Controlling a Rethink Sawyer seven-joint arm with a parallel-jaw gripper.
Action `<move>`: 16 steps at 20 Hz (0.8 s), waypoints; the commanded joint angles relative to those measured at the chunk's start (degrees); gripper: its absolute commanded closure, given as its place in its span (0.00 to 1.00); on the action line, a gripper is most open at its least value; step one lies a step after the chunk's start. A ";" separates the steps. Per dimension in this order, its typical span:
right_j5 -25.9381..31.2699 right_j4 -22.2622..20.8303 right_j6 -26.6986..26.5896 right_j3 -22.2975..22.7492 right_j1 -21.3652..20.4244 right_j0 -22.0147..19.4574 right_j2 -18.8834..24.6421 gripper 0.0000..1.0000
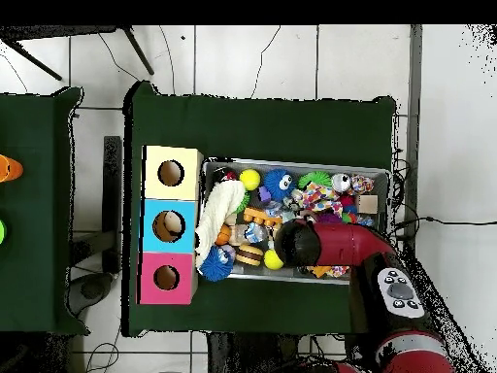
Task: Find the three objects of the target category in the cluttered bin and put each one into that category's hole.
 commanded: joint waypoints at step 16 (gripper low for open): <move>7.84 2.32 3.16 6.80 -1.70 -0.94 7.49 0.00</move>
